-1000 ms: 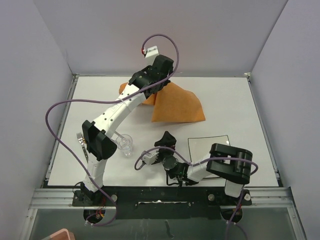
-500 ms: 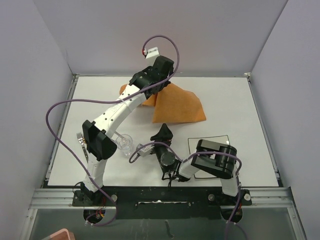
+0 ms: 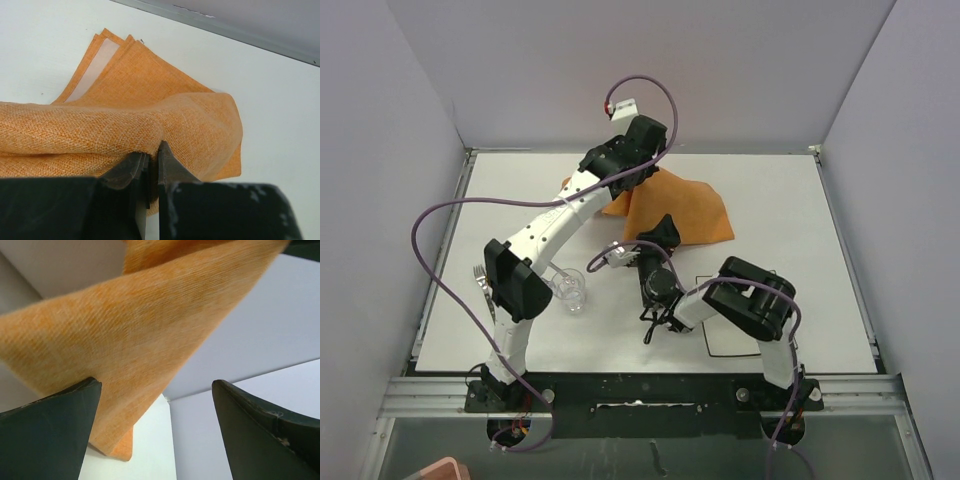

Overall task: Set the dinner table for one person
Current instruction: Flatten out the napkin at the center of the board.

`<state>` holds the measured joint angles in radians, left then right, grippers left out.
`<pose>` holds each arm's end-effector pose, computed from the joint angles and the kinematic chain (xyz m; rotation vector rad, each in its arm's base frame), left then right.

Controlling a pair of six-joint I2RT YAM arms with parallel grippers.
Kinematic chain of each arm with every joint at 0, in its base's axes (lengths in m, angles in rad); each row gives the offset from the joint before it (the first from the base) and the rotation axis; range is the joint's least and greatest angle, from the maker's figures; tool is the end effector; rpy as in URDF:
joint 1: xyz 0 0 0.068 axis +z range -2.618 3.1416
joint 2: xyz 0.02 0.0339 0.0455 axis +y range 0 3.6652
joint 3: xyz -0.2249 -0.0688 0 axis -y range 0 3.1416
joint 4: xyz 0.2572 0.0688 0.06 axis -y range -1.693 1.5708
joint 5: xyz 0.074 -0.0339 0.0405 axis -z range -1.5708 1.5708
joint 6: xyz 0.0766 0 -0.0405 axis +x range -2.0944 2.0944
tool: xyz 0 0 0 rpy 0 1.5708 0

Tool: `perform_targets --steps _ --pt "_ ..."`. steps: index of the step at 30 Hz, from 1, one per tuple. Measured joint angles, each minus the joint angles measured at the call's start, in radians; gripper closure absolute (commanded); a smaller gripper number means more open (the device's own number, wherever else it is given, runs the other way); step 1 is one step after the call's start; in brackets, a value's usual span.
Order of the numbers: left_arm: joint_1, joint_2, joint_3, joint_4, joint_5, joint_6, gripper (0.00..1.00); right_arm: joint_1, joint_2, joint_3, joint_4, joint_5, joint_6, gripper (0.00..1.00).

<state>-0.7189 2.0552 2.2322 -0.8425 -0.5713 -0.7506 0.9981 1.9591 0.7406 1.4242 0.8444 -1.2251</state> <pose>0.3857 -0.2825 0.3314 -0.3338 2.0989 -0.2275 0.2500 0.2820 0.1265 -0.8435 1.2153 -0.7583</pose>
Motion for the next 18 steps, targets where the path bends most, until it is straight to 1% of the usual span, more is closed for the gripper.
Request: perform_targets --steps 4,5,6,7,8,9,10,14,18 --pt "0.000 -0.013 -0.019 0.000 0.000 0.004 1.00 -0.005 0.078 0.016 -0.003 0.000 0.024 0.01" --pt "0.000 -0.016 -0.023 0.001 0.000 0.004 1.00 -0.004 0.092 0.019 -0.004 0.000 0.029 0.04" --pt "0.000 -0.017 -0.024 0.000 0.000 0.004 1.00 -0.004 0.106 0.026 -0.005 0.000 0.033 0.12" --pt "0.000 -0.019 -0.025 0.001 0.001 0.004 1.00 -0.006 0.117 0.034 -0.005 0.001 0.037 0.29" --pt "0.000 -0.019 -0.025 0.001 0.000 0.005 1.00 -0.008 0.130 0.045 -0.005 0.000 0.041 0.58" --pt "0.000 -0.020 -0.025 0.001 0.001 0.005 1.00 -0.011 0.141 0.058 -0.008 0.000 0.045 0.97" --pt "0.001 -0.021 -0.026 0.001 0.001 0.005 1.00 -0.016 0.151 0.073 -0.008 0.000 0.048 1.00" --pt "0.001 -0.032 -0.044 0.008 0.001 0.007 1.00 -0.054 0.171 0.122 -0.008 0.010 0.061 1.00" --pt "0.001 -0.058 -0.081 0.013 0.001 0.013 1.00 -0.114 0.166 0.135 -0.005 0.023 0.063 1.00"
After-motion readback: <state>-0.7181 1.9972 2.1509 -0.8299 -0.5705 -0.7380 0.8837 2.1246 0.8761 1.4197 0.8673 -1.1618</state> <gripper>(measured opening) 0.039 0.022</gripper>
